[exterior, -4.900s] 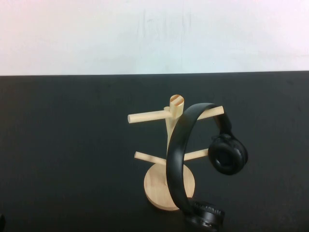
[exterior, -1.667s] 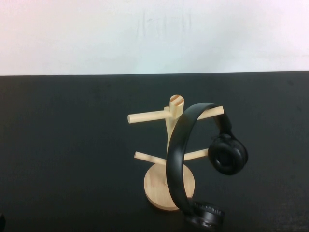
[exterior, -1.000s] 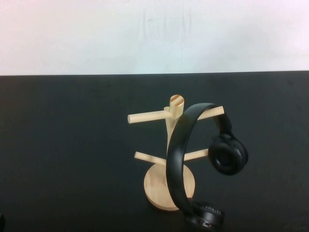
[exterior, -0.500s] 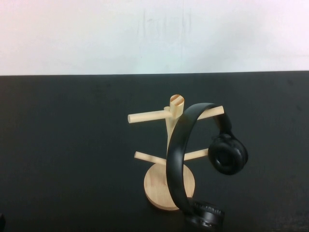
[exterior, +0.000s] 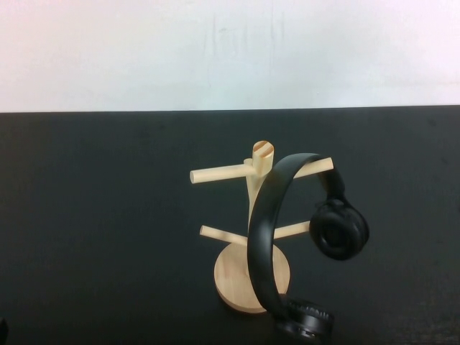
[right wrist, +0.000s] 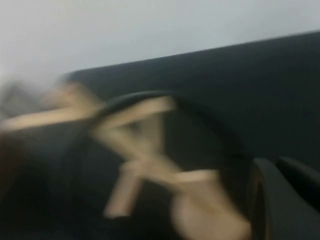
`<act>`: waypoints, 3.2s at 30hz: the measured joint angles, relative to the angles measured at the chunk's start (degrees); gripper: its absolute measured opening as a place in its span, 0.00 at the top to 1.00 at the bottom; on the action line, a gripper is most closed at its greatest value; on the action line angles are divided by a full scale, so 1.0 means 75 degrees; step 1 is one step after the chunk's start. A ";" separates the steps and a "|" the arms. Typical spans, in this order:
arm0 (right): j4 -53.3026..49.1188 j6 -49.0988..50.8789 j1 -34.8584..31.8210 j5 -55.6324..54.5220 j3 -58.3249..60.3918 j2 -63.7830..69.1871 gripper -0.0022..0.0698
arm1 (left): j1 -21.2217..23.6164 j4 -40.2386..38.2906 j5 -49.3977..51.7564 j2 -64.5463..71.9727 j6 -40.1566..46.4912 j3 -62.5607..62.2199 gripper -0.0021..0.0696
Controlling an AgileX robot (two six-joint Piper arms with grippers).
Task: Take out the headphones from the headphone stand
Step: Pick up the headphones from the headphone stand, then place the headphones on the table
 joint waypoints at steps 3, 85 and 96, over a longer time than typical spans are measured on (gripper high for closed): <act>0.1816 -0.1597 0.0011 0.0675 -0.0012 0.0361 0.97 | 0.0000 0.0000 0.0000 0.0000 0.0000 0.0000 0.97; -0.7681 0.8409 0.2209 0.0282 -0.1620 0.4006 0.88 | 0.0000 0.0000 0.0000 0.0000 0.0000 0.0000 0.97; -0.6537 0.7605 0.2209 -0.0948 -0.1665 0.6969 0.88 | 0.0000 0.0000 0.0000 0.0000 0.0000 0.0000 0.97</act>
